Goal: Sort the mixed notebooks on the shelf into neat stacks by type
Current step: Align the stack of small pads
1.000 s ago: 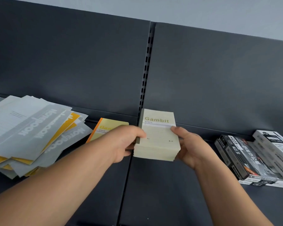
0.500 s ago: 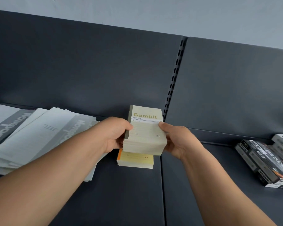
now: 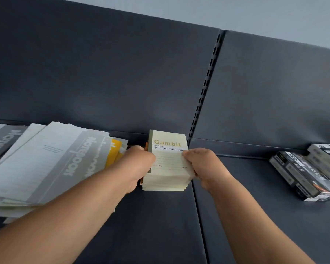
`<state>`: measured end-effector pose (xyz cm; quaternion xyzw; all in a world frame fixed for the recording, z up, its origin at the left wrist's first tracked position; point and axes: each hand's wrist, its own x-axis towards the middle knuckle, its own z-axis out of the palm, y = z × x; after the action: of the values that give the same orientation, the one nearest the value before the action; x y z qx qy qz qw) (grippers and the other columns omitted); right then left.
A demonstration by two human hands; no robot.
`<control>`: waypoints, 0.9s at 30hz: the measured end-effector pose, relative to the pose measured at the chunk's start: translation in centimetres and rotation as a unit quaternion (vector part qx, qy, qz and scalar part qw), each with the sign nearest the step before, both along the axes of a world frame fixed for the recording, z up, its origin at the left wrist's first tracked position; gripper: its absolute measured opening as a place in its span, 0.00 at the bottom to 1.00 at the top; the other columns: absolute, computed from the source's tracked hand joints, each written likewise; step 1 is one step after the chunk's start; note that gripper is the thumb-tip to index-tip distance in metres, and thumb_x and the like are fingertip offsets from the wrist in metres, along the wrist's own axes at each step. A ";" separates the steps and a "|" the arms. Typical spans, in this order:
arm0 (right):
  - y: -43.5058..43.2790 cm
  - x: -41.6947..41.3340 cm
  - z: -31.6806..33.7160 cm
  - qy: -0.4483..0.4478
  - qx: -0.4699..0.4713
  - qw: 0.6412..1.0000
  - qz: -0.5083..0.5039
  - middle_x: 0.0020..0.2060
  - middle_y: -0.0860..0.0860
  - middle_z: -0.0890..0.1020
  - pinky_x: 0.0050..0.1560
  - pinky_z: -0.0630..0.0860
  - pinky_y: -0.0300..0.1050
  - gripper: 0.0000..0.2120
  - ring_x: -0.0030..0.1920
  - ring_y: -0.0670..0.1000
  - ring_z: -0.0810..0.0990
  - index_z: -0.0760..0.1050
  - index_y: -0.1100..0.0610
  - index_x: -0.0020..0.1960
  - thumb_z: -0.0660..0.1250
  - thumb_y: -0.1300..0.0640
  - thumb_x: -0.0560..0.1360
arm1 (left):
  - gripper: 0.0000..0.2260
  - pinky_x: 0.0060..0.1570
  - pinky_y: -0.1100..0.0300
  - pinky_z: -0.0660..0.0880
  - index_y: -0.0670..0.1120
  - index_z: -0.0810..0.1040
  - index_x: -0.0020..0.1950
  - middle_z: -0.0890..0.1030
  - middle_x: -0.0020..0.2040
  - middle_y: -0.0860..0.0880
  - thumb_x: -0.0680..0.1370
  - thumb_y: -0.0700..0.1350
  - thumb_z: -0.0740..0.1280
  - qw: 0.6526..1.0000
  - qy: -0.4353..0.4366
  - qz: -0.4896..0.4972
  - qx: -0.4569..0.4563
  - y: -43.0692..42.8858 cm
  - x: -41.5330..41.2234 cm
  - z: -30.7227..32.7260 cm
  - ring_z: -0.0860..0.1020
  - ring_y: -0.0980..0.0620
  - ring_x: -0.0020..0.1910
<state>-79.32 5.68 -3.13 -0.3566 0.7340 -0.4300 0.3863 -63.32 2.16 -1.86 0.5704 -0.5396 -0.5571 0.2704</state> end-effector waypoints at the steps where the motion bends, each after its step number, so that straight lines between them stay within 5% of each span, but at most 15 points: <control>1: 0.1 0.0 -0.1 -0.005 -0.004 1.000 0.005 0.46 0.54 0.86 0.46 0.78 0.47 0.10 0.43 0.53 0.83 0.81 0.58 0.48 0.64 0.54 0.79 | 0.08 0.38 0.60 0.73 0.43 0.77 0.53 0.82 0.52 0.47 0.79 0.37 0.60 1.000 0.000 -0.006 -0.002 0.0 0.1 0.0 0.79 0.48 0.49; 6: 1.9 -1.3 -0.5 -0.010 0.027 0.988 0.151 0.54 0.44 0.85 0.66 0.71 0.51 0.31 0.59 0.50 0.80 0.79 0.48 0.59 0.68 0.30 0.64 | 0.21 0.58 0.56 0.71 0.51 0.73 0.61 0.79 0.57 0.55 0.73 0.57 0.70 0.991 -0.033 -0.126 0.018 0.0 2.0 -0.3 0.75 0.54 0.56; 9: 2.7 -1.6 -0.6 -0.028 0.026 0.968 0.248 0.58 0.45 0.83 0.66 0.69 0.47 0.30 0.61 0.46 0.80 0.76 0.50 0.65 0.76 0.45 0.65 | 0.32 0.55 0.56 0.75 0.51 0.67 0.65 0.78 0.56 0.55 0.65 0.54 0.76 0.962 -0.187 -0.197 -0.039 0.2 2.4 -0.6 0.76 0.55 0.54; 12: 3.2 -0.4 -0.3 0.039 0.013 0.960 0.278 0.54 0.45 0.84 0.59 0.76 0.41 0.24 0.56 0.46 0.81 0.76 0.45 0.59 0.75 0.62 0.68 | 0.40 0.45 0.61 0.75 0.48 0.58 0.73 0.76 0.58 0.52 0.68 0.50 0.76 0.911 -0.334 -0.209 -0.120 0.8 2.0 -1.3 0.74 0.53 0.50; 16: 3.3 0.9 -0.6 0.184 0.043 0.968 0.163 0.50 0.42 0.79 0.51 0.77 0.42 0.26 0.52 0.44 0.78 0.71 0.46 0.58 0.75 0.60 0.65 | 0.36 0.34 0.66 0.68 0.50 0.58 0.73 0.78 0.56 0.53 0.71 0.46 0.74 0.906 -0.328 -0.177 -0.201 1.0 2.0 -2.7 0.72 0.55 0.45; 27: 3.4 1.3 -1.5 0.200 0.022 0.972 0.118 0.49 0.42 0.80 0.43 0.74 0.37 0.27 0.50 0.43 0.78 0.73 0.48 0.59 0.76 0.59 0.63 | 0.39 0.33 0.71 0.65 0.58 0.52 0.76 0.77 0.62 0.54 0.73 0.38 0.69 0.926 -0.244 -0.141 -0.251 1.2 2.3 -4.6 0.71 0.58 0.48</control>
<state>-78.02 9.07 -4.61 -0.5109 0.7584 -0.2854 0.2869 -61.06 3.32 -6.46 0.5200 -0.7863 -0.2789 0.1833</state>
